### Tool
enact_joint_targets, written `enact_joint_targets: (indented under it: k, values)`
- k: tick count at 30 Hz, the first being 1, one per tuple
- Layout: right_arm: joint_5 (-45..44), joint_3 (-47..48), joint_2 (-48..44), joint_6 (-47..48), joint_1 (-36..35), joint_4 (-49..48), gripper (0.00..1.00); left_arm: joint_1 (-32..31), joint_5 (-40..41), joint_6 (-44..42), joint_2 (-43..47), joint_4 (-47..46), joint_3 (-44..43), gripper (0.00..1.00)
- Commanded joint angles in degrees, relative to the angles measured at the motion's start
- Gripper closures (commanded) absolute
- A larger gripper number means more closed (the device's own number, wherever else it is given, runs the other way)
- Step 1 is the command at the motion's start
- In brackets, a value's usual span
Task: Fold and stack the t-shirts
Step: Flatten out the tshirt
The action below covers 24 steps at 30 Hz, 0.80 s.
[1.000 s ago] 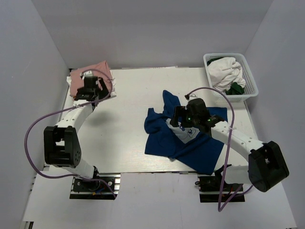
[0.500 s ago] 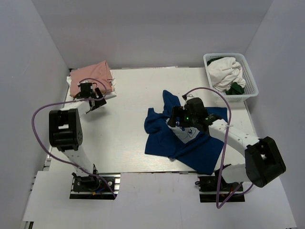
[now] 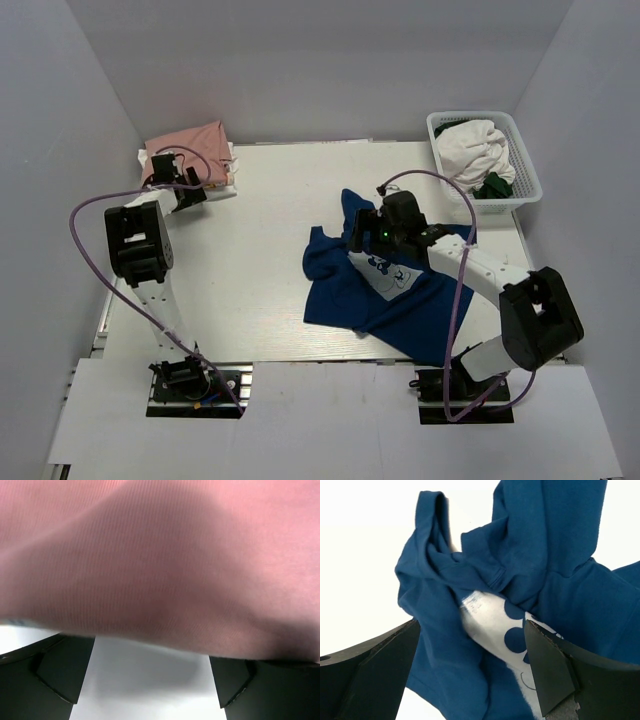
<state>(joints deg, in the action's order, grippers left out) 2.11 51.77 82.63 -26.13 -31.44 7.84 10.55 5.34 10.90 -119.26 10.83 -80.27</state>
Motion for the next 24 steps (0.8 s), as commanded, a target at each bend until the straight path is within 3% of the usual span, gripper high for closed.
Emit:
enact_joint_targets:
  k: [1, 5, 13, 19, 24]
  values:
    - [-1.67, 3.25, 1.83, 1.08, 0.41, 2.27, 0.10, 1.85, -0.69, -1.40, -5.00, 1.91, -7.08, 0.00]
    - [-3.60, 3.52, 3.67, 0.73, 0.33, 1.83, 0.10, 2.37, -0.16, -2.98, -7.56, 3.58, -13.14, 0.00]
    - [-2.55, 3.96, 5.26, 0.82, 0.59, 1.48, 0.10, 4.04, 3.09, -6.67, -5.45, 1.83, -12.27, 0.00]
    - [-2.64, 3.34, 4.38, 1.78, 0.42, 1.30, 0.10, 4.04, 3.88, -8.26, -2.92, 3.94, -15.26, 0.00]
    - [-3.51, 0.88, 1.13, 1.79, 0.59, 0.78, 0.10, 4.57, 9.15, -6.51, -1.59, 9.46, -20.79, 0.00]
